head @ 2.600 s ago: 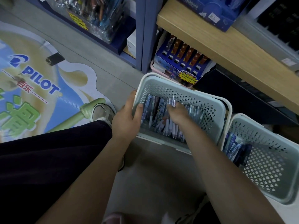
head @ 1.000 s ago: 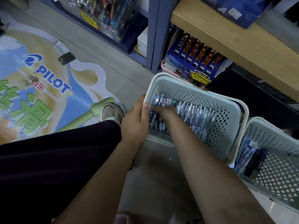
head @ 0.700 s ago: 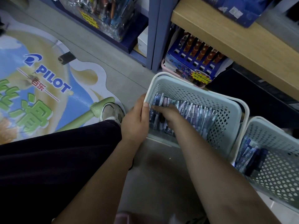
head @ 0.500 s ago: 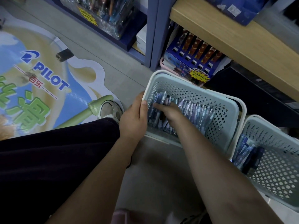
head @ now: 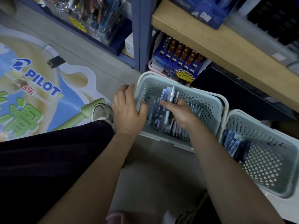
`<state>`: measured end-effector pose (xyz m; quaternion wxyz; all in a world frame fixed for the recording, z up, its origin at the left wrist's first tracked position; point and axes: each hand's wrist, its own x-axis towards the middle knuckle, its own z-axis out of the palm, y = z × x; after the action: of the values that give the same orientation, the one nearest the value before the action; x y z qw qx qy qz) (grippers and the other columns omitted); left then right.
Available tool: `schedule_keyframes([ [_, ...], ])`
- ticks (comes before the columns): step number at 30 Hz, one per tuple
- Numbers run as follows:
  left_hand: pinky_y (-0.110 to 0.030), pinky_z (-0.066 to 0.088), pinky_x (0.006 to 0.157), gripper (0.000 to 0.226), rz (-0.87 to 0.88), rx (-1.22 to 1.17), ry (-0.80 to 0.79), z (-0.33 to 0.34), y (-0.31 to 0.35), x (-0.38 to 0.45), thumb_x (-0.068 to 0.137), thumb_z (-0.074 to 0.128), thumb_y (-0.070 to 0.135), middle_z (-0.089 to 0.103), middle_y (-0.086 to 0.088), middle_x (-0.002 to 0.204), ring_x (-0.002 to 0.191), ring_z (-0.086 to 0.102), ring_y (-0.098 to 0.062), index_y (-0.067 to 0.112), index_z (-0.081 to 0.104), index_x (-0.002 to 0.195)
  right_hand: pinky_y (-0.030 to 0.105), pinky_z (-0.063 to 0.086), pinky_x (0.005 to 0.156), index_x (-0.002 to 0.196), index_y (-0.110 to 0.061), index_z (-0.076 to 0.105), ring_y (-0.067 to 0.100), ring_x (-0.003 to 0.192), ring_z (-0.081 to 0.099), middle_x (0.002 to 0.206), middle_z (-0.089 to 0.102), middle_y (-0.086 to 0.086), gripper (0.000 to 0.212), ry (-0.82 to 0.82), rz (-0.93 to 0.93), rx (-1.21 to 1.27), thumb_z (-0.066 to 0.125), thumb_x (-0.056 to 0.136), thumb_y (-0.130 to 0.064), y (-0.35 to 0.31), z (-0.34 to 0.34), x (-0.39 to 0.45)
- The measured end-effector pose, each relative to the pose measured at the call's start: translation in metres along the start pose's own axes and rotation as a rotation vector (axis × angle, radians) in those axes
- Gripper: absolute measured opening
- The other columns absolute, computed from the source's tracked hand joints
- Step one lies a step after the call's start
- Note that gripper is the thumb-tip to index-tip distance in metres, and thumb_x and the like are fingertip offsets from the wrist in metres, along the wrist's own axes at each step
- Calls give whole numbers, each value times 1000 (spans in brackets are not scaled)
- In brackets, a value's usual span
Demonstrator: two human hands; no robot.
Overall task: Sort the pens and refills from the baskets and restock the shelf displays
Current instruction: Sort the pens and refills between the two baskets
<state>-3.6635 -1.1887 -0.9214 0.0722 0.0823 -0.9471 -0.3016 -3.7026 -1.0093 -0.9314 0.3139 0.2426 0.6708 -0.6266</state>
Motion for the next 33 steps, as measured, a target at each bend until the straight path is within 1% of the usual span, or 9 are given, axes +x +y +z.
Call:
schedule_keyframes([
  [2,-39,42,89,45,59,-119,-28,1,18,3,91,50,27,58,-16,121,105,55,-31,3,59,128,38,44,105,114,-14,64,17,108,67,110,73,-2,48,-3,-25,41,83,77,-39,-4,-10,-12],
  [4,-33,48,84,34,-9,-301,-206,0,43,5,96,51,26,65,-7,112,97,61,-24,9,64,122,39,52,96,112,-12,68,18,100,71,104,76,3,29,-26,-40,148,77,86,-22,-8,-22,-25],
  [7,-18,47,83,32,-330,-612,-537,15,78,5,99,57,35,65,8,112,103,59,-8,19,65,125,35,58,79,118,-2,66,22,93,72,104,74,13,24,-86,-40,272,63,95,-6,-10,-39,-46],
  [9,-28,45,101,64,-658,-885,-807,25,93,2,84,62,65,64,5,130,120,58,-12,25,63,133,36,60,78,125,1,62,25,97,71,110,72,17,30,-85,-50,296,61,96,-5,-10,-46,-58],
  [12,-49,41,112,84,-819,-1043,-1018,38,98,-8,72,65,81,60,-4,141,131,56,-21,29,59,139,46,55,94,127,-3,62,29,108,69,116,71,17,33,-30,-44,276,65,95,-11,-2,-54,-68],
  [17,-44,49,106,49,-788,-1105,-1027,38,113,-15,99,54,52,69,-8,128,118,66,-23,18,63,134,52,51,101,127,-1,61,31,110,68,117,71,18,39,9,-103,289,70,92,-14,12,-61,-79],
  [26,-41,58,86,44,-798,-1120,-878,30,117,-23,102,54,39,70,-17,123,112,68,-29,8,61,131,42,57,90,117,6,61,31,103,71,109,72,21,28,135,-151,387,60,99,-16,17,-51,-83],
  [29,-50,55,95,50,-792,-1134,-838,32,114,-29,95,64,36,69,-17,125,117,66,-33,10,57,137,42,57,91,112,5,63,30,101,72,106,73,19,27,168,-128,369,57,101,-19,19,-50,-83],
  [33,-52,47,106,72,-678,-1121,-856,37,113,-30,76,84,46,69,-9,128,123,63,-29,17,56,136,15,53,72,105,-12,66,2,86,71,100,74,2,18,177,-100,327,54,103,-25,17,-54,-85],
])
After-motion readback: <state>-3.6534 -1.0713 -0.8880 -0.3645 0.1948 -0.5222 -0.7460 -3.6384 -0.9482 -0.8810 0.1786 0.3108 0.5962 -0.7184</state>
